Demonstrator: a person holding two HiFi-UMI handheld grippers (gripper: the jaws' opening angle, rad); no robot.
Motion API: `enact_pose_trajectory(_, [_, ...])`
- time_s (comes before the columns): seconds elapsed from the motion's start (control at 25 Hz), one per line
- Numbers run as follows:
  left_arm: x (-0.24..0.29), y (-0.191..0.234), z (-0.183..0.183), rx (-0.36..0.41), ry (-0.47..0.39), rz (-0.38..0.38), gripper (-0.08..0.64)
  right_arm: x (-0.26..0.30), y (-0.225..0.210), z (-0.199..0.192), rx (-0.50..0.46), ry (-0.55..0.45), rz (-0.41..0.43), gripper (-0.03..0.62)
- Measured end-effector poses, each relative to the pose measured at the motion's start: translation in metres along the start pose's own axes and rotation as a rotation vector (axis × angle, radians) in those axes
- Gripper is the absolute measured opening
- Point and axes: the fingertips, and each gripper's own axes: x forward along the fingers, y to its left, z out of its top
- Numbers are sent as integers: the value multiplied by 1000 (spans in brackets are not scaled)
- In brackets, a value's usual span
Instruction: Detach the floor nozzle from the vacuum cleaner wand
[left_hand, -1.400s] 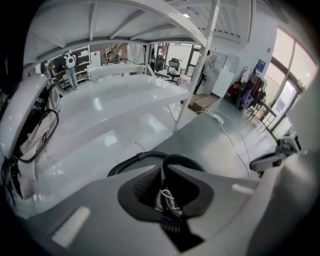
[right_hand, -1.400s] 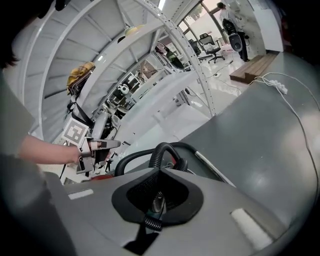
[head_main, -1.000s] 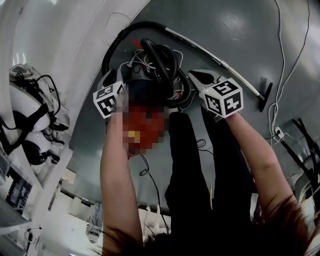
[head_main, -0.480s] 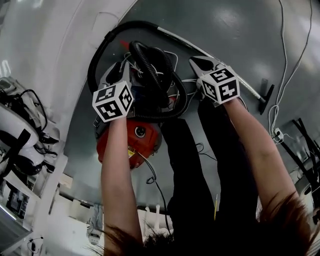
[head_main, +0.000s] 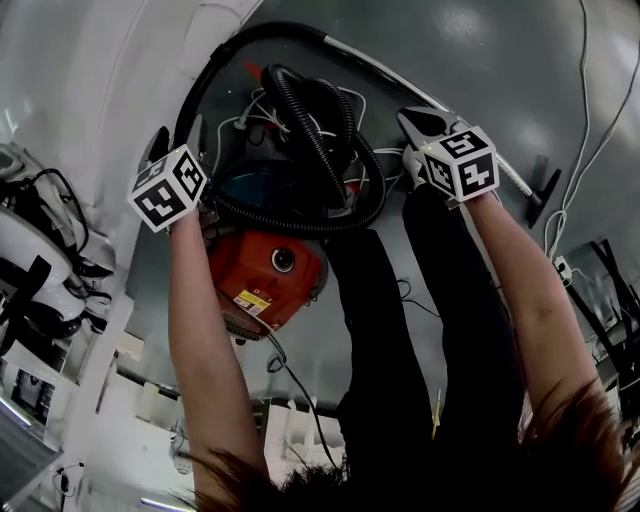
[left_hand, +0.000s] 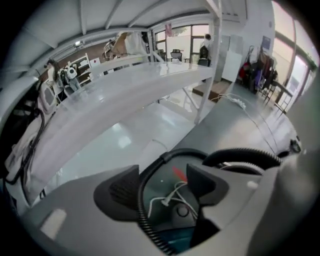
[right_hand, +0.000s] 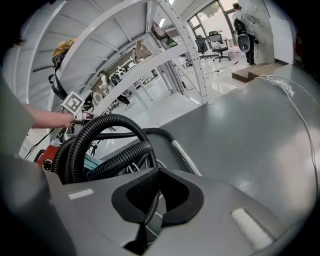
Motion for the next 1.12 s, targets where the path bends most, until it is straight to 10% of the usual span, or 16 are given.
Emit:
enact_pose_trajectory(0.24, [26,62,-73,-69,341,-5,396,3,8,-7,14,3,38,2])
enact_pose_trajectory(0.48, [44,48,-112,-402,445,-169,423,4,21,-17,4,5,74,0])
enact_pose_trajectory(0.68, [51,39,-130,-350,530,-187,389,4,28,-15,21,-4,85,0])
enact_pose_trajectory(0.88, [45,32,-126,-376,554,-211,291,8,44,1,1,-23,92,0])
enact_pose_trajectory(1.12, [19,24,-86,-309,379,-139,271,10,71,35,-3,-61,96,0])
